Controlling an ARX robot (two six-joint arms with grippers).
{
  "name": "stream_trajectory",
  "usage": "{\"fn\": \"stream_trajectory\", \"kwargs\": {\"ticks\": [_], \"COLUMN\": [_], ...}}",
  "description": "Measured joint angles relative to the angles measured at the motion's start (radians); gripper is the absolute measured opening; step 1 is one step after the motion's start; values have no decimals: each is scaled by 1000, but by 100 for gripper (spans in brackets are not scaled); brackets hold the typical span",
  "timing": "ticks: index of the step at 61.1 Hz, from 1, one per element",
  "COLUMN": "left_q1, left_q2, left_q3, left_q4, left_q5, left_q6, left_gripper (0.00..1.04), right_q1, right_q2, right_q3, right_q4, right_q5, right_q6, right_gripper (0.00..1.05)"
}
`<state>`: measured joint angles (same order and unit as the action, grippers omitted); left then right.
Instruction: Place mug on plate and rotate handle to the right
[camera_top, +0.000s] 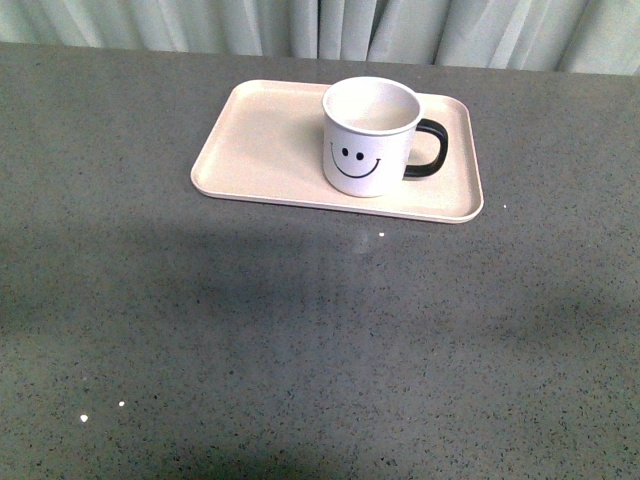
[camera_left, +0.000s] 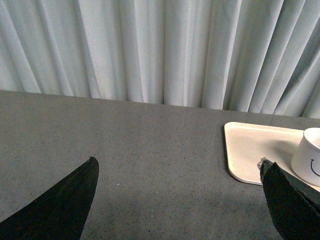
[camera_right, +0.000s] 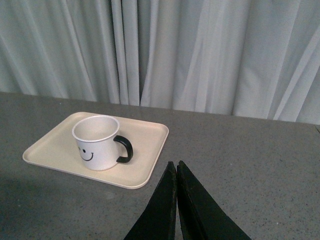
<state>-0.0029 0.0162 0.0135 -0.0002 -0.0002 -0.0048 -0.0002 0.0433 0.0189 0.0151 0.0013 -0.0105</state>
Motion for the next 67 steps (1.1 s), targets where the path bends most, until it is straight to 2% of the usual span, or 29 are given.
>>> {"fn": "stream_trajectory", "kwargs": {"ticks": [22,30,43,48,67], "left_q1": [0,0,0,0,0], "left_q2": [0,0,0,0,0], "left_q3": [0,0,0,0,0], "left_q4": [0,0,0,0,0], "left_q5": [0,0,0,0,0], "left_q6": [0,0,0,0,0], "left_gripper": [95,95,95,95,95], "right_q1": [0,0,0,0,0], "right_q2": [-37,-37,-37,-37,-37], "right_q3": [0,0,0,0,0], "right_q4": [-12,-12,-12,-12,-12], "right_q5": [-1,-1,-1,-1,-1], "right_q6": [0,0,0,0,0], "right_gripper": [2,26,80,95,96]}}
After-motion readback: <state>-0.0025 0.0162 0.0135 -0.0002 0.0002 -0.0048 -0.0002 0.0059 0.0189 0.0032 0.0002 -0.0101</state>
